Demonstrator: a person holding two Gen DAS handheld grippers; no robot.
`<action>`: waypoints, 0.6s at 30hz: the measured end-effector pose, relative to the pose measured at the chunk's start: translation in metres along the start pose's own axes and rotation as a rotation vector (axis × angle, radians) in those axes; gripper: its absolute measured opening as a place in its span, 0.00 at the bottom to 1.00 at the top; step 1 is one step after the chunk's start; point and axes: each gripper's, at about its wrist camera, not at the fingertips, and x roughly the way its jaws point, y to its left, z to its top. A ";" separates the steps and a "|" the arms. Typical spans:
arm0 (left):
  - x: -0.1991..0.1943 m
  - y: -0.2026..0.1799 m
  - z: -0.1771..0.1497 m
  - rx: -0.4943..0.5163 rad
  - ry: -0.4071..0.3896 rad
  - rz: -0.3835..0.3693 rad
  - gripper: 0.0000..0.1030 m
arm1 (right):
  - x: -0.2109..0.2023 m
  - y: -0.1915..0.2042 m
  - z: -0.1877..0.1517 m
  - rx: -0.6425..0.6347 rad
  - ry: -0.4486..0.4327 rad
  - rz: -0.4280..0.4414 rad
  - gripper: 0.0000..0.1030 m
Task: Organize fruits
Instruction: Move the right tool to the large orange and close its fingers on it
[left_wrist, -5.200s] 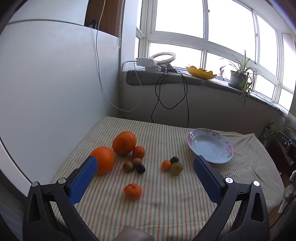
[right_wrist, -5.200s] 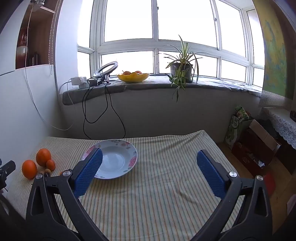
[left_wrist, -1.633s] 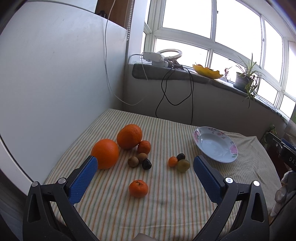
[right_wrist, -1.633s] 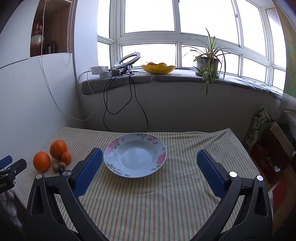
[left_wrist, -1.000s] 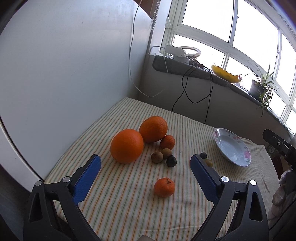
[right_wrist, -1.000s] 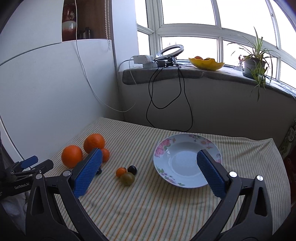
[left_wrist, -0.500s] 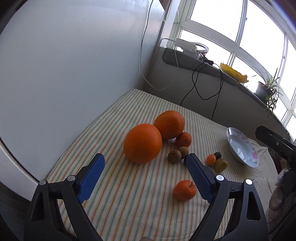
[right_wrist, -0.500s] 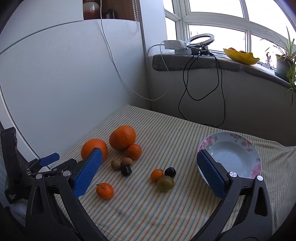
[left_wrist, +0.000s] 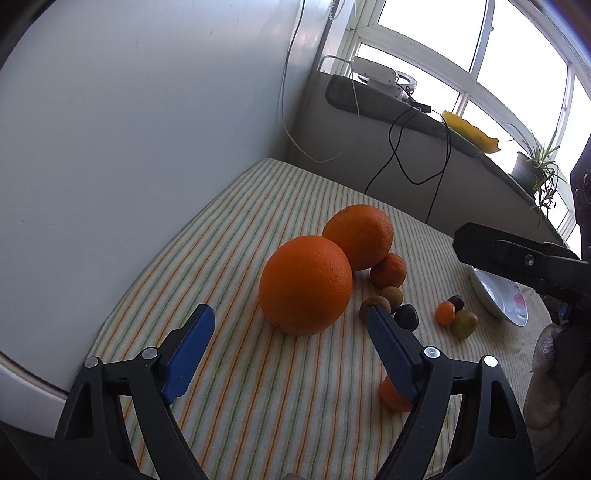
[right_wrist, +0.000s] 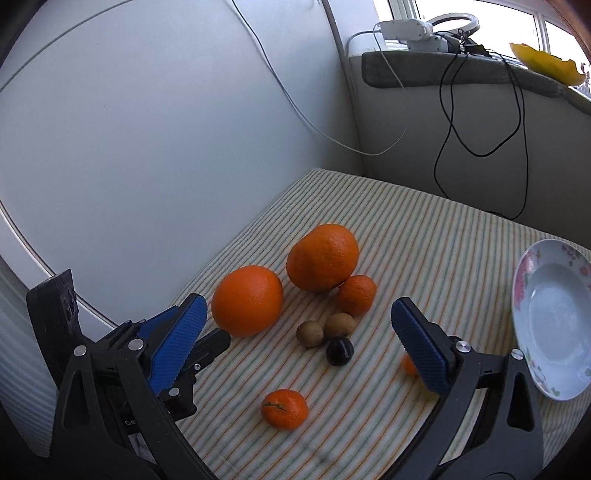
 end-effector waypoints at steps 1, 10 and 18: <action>0.002 0.001 0.000 -0.003 0.004 -0.010 0.82 | 0.008 0.000 0.001 0.010 0.023 0.020 0.93; 0.018 0.011 0.003 -0.008 0.034 -0.062 0.78 | 0.060 0.003 0.006 0.118 0.169 0.170 0.82; 0.028 0.013 0.006 -0.011 0.049 -0.102 0.78 | 0.091 0.003 0.005 0.179 0.231 0.203 0.79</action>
